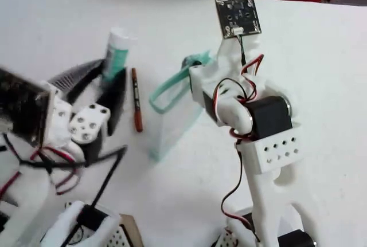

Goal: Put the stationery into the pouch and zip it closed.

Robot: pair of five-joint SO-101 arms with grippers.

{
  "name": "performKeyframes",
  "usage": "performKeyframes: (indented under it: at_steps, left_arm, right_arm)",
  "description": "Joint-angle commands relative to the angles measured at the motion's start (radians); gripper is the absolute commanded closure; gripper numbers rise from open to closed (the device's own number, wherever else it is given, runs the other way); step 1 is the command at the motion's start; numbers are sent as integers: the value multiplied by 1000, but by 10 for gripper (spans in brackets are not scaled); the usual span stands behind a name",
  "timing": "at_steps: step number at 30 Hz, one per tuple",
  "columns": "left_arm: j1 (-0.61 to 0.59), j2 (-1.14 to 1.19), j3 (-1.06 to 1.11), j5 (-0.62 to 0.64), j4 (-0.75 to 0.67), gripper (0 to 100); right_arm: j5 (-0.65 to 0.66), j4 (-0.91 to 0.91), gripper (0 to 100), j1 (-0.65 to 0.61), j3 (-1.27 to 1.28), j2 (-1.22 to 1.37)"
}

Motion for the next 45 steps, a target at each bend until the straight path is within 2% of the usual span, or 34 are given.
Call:
performKeyframes:
  at_steps: [1,7,13,17,20,25,30,38,42,45]
  left_arm:
    - [76,-107,218,60,-241,913]
    - [84,-191,594,61,-582,912]
    - [61,-257,810,63,-841,912]
    - [25,-278,988,155,-1033,912]
    - [-10,-318,1083,176,-1140,913]
    - [5,-453,1185,183,-1129,916]
    - [81,-591,1215,175,-1086,916]
    - [133,-460,1209,173,-1186,916]
    - [139,-423,1192,115,-1180,916]
    - [137,-418,1198,118,-1177,916]
  right_arm:
    - [15,13,752,1,38,16]
    - [15,13,752,1,38,21]
    - [15,18,752,1,40,16]
    - [15,12,752,1,52,16]
    - [15,12,752,-4,57,16]
    - [15,10,752,-1,55,16]
    - [15,-2,752,-1,58,16]
    - [15,-2,752,-1,60,16]
    - [15,-2,752,1,60,16]
    - [15,-2,752,1,60,16]
